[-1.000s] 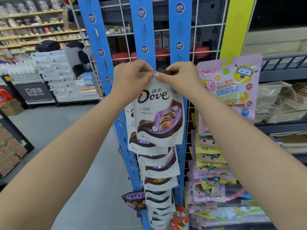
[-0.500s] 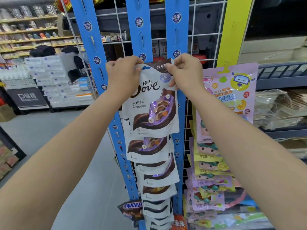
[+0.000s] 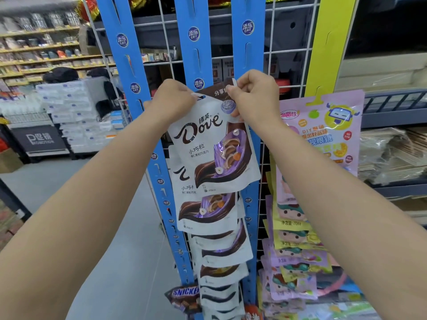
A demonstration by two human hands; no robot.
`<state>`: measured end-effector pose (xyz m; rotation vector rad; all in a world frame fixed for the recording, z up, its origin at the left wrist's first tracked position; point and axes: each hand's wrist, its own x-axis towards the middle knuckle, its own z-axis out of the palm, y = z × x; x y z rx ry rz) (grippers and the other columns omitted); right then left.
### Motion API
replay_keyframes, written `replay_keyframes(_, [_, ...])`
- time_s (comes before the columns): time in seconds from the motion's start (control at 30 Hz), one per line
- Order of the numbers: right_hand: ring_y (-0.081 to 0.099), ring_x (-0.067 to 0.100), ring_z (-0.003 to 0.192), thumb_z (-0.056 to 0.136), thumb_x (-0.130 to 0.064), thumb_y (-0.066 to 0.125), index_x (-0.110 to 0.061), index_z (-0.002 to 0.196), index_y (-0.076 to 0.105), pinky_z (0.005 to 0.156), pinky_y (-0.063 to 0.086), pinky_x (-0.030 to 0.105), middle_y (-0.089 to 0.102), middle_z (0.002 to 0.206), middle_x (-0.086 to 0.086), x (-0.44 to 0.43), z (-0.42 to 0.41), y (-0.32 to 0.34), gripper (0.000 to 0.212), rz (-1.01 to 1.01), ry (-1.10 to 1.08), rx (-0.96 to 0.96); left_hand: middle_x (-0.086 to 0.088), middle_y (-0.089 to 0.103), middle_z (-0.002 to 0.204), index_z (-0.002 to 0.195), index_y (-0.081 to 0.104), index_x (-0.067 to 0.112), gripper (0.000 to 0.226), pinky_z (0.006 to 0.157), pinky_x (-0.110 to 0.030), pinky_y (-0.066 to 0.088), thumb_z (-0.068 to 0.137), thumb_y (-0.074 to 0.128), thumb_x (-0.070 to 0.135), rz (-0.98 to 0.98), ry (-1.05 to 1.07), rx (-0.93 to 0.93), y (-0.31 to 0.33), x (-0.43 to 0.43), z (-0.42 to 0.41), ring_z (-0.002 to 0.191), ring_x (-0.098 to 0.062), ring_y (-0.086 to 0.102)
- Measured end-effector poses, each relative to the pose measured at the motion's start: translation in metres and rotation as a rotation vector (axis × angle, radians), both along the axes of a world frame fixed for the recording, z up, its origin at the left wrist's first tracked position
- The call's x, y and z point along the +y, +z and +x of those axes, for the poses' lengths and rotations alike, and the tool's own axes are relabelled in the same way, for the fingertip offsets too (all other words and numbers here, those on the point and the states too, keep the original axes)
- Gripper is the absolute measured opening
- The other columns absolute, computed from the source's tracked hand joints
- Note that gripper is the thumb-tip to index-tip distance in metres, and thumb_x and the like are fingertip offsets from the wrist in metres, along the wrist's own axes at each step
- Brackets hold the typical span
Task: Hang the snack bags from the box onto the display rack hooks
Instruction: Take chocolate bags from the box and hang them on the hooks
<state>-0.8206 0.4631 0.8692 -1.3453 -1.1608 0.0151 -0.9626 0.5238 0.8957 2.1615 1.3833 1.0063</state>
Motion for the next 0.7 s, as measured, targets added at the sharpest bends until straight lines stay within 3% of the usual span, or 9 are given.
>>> replay_keyframes(0.07, [0.066, 0.028, 0.063, 0.084, -0.018, 0.065, -0.023, 0.06, 0.043, 0.062, 0.053, 0.04, 0.052, 0.058, -0.002, 0.001, 0.0, 0.001, 0.033, -0.004, -0.005, -0.002, -0.005, 0.059, 0.083, 0.081, 0.063, 0.017, 0.016, 0.088, -0.038, 0.046, 0.09, 0.052, 0.024, -0.036, 0.029, -0.027, 0.001, 0.0, 0.002, 0.09, -0.028, 0.059])
replay_keyframes(0.1, [0.065, 0.029, 0.064, 0.083, -0.018, 0.065, -0.023, 0.06, 0.043, 0.062, 0.053, 0.041, 0.051, 0.058, -0.003, 0.002, 0.001, 0.001, 0.033, -0.007, -0.005, 0.002, -0.005, 0.059, 0.082, 0.084, 0.063, 0.016, 0.014, 0.094, -0.043, 0.045, 0.089, 0.051, 0.023, -0.028, 0.051, -0.016, 0.001, 0.0, 0.003, 0.091, -0.029, 0.06])
replay_keyframes(0.17, [0.058, 0.021, 0.06, 0.083, -0.017, 0.066, -0.022, 0.059, 0.044, 0.063, 0.053, 0.04, 0.048, 0.057, -0.005, 0.003, 0.002, 0.001, 0.033, -0.017, -0.008, 0.008, -0.002, 0.056, 0.073, 0.085, 0.063, 0.011, 0.018, 0.101, -0.051, 0.039, 0.087, 0.048, 0.02, 0.01, 0.093, 0.026, -0.001, 0.001, 0.005, 0.09, -0.03, 0.059])
replay_keyframes(0.23, [0.049, 0.01, 0.057, 0.082, -0.019, 0.068, -0.018, 0.063, 0.049, 0.067, 0.052, 0.036, 0.047, 0.058, -0.007, 0.004, 0.003, 0.0, 0.027, -0.044, -0.021, -0.024, 0.0, 0.049, 0.068, 0.073, 0.054, 0.012, 0.02, 0.103, -0.052, 0.033, 0.089, 0.046, 0.021, 0.068, 0.129, 0.107, -0.004, 0.0, 0.008, 0.083, -0.028, 0.053])
replay_keyframes(0.37, [0.047, 0.007, 0.059, 0.081, -0.021, 0.069, -0.015, 0.071, 0.056, 0.068, 0.047, 0.026, 0.048, 0.058, -0.009, 0.003, 0.0, -0.005, 0.018, -0.098, -0.02, -0.084, -0.005, 0.06, 0.089, 0.086, 0.059, 0.009, 0.022, 0.101, -0.048, 0.03, 0.093, 0.046, 0.026, 0.232, 0.2, 0.283, -0.013, -0.004, 0.005, 0.085, -0.031, 0.05])
replay_keyframes(0.47, [0.047, 0.01, 0.061, 0.081, -0.021, 0.069, -0.014, 0.07, 0.056, 0.066, 0.044, 0.025, 0.047, 0.058, -0.008, 0.002, -0.003, -0.01, 0.018, -0.1, -0.028, -0.067, -0.005, 0.064, 0.091, 0.082, 0.051, 0.01, 0.025, 0.099, -0.047, 0.03, 0.094, 0.049, 0.031, 0.313, 0.2, 0.269, -0.021, -0.002, -0.002, 0.088, -0.031, 0.055])
replay_keyframes(0.57, [0.046, 0.009, 0.06, 0.082, -0.019, 0.068, -0.012, 0.067, 0.055, 0.06, 0.04, 0.018, 0.047, 0.059, -0.007, 0.001, -0.003, -0.012, 0.02, -0.126, -0.024, -0.042, -0.004, 0.056, 0.082, 0.089, 0.041, 0.014, 0.025, 0.097, -0.044, 0.03, 0.093, 0.052, 0.036, 0.368, 0.171, 0.184, -0.025, -0.004, -0.008, 0.089, -0.03, 0.057])
replay_keyframes(0.7, [0.05, 0.012, 0.069, 0.082, -0.022, 0.066, -0.013, 0.062, 0.049, 0.056, 0.038, 0.017, 0.052, 0.066, -0.002, -0.005, -0.003, -0.019, 0.028, -0.28, -0.025, -0.077, -0.006, 0.058, 0.094, 0.094, 0.048, 0.015, 0.018, 0.09, -0.041, 0.03, 0.089, 0.058, 0.029, 0.492, 0.205, 0.207, -0.032, -0.006, -0.014, 0.097, -0.03, 0.051])
